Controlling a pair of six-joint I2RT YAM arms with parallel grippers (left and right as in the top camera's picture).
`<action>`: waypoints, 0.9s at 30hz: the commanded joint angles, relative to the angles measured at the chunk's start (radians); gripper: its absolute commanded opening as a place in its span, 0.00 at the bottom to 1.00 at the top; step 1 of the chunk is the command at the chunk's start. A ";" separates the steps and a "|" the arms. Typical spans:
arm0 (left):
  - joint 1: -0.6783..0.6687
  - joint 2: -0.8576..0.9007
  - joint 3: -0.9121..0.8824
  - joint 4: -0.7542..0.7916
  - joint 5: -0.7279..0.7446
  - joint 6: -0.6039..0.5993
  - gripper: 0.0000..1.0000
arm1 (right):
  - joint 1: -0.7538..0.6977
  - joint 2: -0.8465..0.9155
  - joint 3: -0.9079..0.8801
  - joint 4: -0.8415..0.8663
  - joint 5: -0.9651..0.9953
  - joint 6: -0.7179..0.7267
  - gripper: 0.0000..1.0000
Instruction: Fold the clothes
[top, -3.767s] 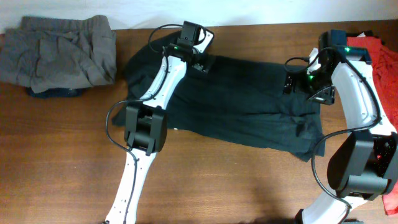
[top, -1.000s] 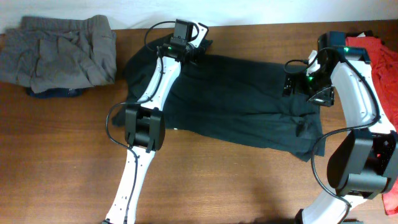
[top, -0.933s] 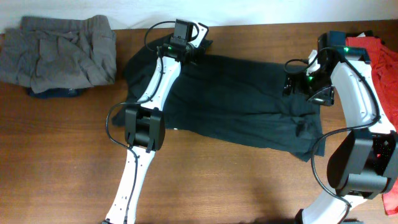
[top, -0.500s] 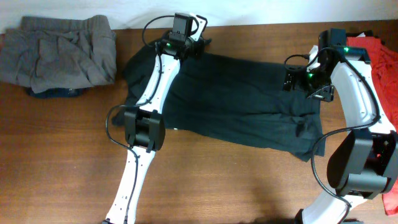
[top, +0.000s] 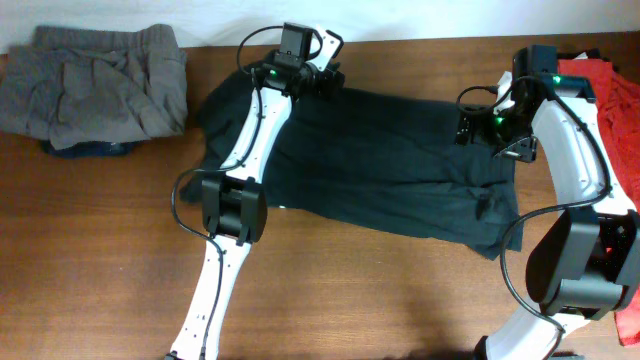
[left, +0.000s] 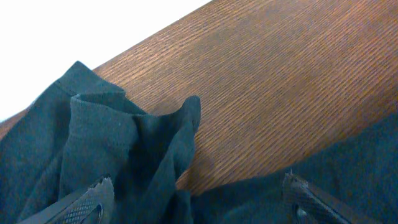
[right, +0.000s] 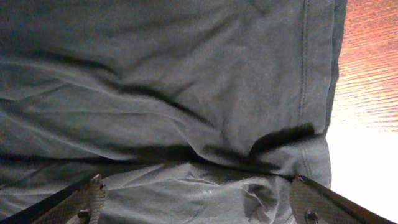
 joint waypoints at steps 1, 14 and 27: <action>-0.005 0.009 0.018 0.026 -0.016 0.043 0.81 | 0.004 0.007 0.000 -0.015 -0.006 0.007 0.99; 0.000 0.036 0.016 0.066 -0.034 0.042 0.79 | 0.004 0.007 0.000 -0.068 -0.006 0.007 0.99; 0.010 0.076 0.016 0.072 -0.030 0.038 0.74 | 0.004 0.007 0.000 -0.075 -0.006 0.007 0.99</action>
